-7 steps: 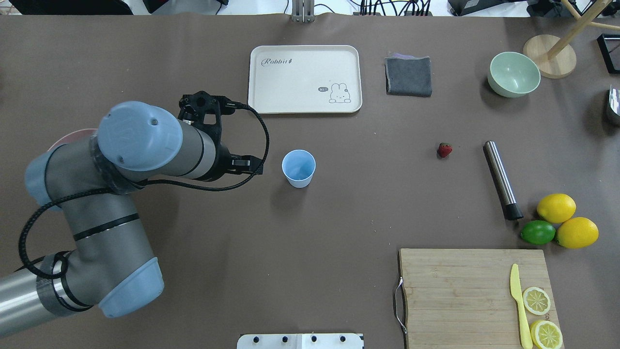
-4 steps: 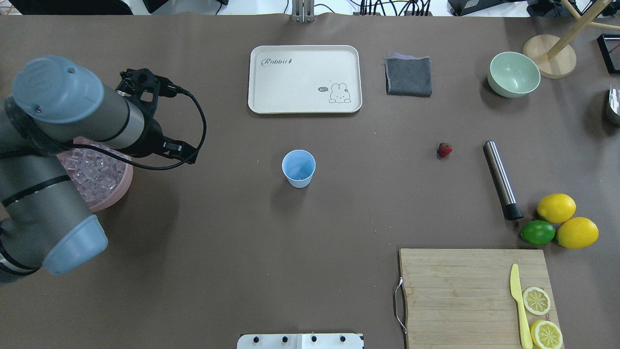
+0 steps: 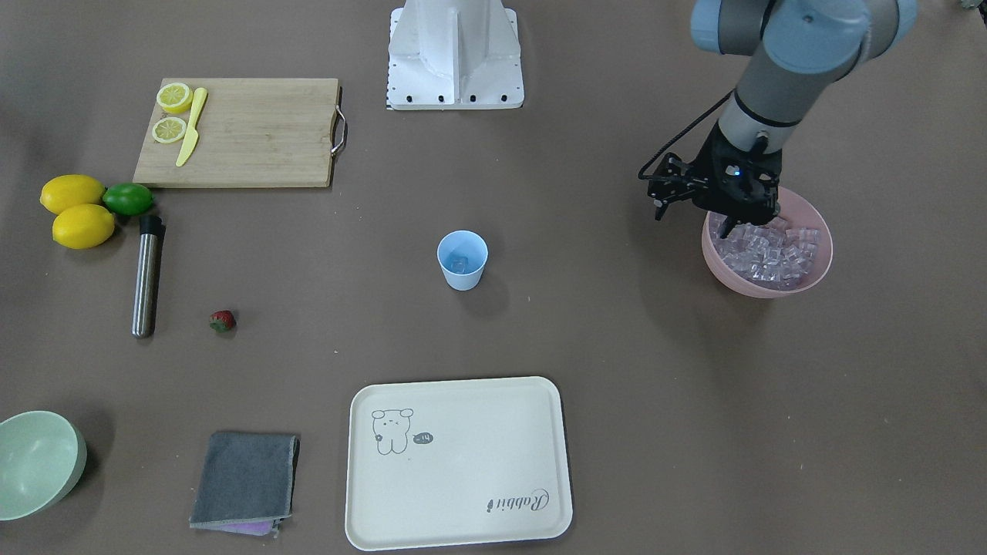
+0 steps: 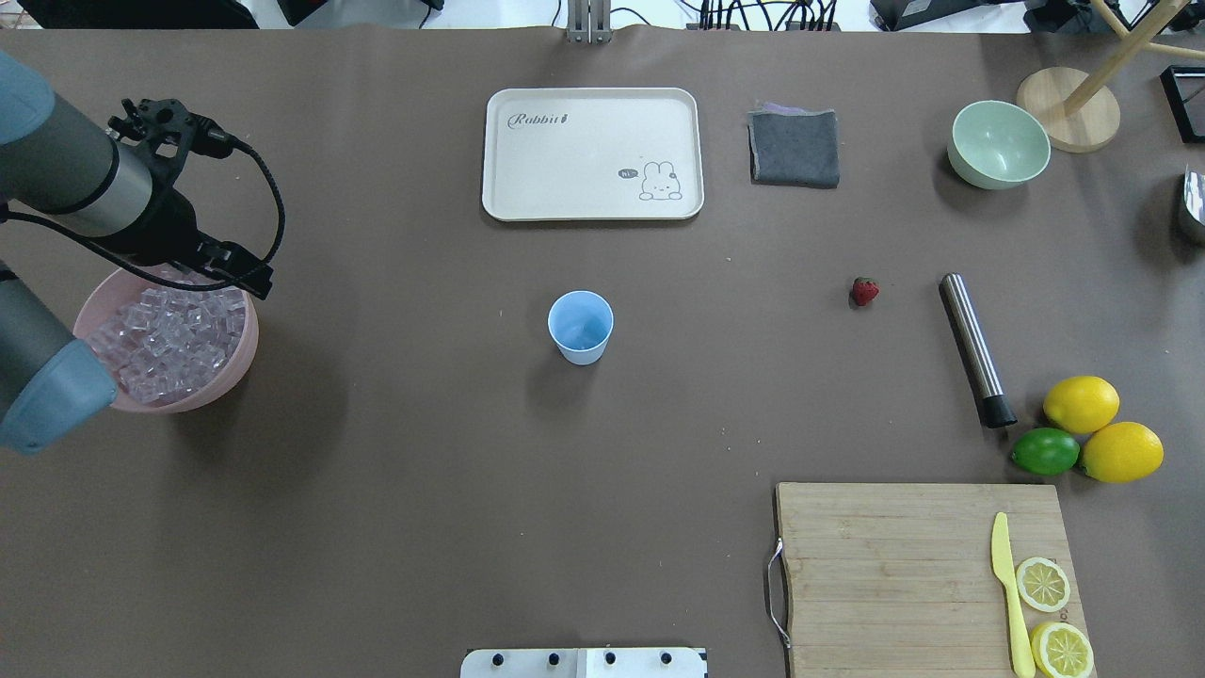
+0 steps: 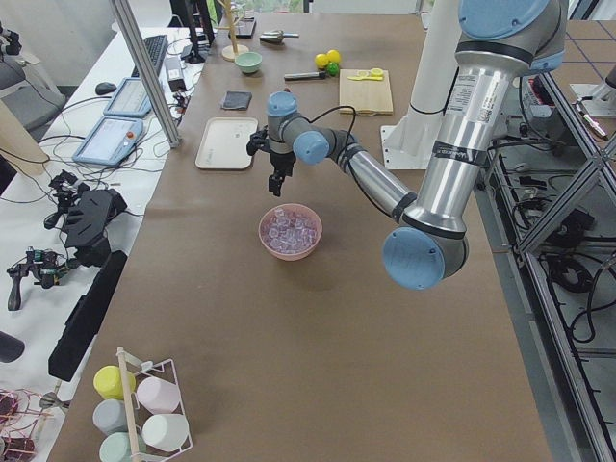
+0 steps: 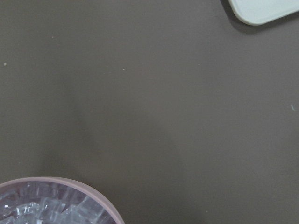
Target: Mash ice and strawberries in cup
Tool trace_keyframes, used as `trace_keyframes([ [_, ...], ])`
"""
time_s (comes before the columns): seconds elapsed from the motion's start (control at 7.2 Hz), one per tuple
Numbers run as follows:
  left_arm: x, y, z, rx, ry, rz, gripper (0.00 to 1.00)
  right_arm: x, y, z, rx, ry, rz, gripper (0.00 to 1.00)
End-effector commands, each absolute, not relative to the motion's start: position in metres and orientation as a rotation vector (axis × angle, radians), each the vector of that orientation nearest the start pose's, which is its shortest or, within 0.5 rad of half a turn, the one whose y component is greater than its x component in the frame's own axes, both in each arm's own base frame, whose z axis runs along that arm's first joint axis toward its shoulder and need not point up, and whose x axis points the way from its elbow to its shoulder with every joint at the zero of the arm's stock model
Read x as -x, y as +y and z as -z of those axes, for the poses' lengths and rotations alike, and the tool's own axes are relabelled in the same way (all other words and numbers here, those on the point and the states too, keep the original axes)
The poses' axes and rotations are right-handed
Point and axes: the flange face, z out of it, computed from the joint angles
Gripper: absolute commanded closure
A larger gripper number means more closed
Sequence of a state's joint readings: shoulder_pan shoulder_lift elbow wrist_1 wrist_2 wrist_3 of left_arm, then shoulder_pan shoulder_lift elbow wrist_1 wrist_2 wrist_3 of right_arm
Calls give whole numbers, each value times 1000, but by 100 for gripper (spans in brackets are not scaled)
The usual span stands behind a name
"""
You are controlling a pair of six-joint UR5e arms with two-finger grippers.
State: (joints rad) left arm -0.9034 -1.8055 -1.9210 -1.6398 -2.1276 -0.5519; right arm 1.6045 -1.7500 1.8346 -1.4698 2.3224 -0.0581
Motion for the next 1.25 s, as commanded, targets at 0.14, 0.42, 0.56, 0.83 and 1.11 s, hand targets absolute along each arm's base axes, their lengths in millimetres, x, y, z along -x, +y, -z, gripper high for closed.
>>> trace_keyframes([
  [0.14, -268, -464, -457, -271, 838, -328, 2, -80, -424, -601, -211, -741, 93, 0],
  [0.42, -268, -464, -468, -253, 827, -324, 2, -80, -424, -601, -211, -741, 93, 0],
  [0.56, -269, -465, -474, -247, 820, -324, 2, -80, -424, -601, -211, -741, 93, 0],
  [0.83, -270, -467, -486, -226, 809, -317, 3, -80, -424, -601, -211, -741, 93, 0],
  [1.11, -271, -467, -488, -220, 809, -312, 3, -80, -424, -602, -210, -741, 92, 0],
])
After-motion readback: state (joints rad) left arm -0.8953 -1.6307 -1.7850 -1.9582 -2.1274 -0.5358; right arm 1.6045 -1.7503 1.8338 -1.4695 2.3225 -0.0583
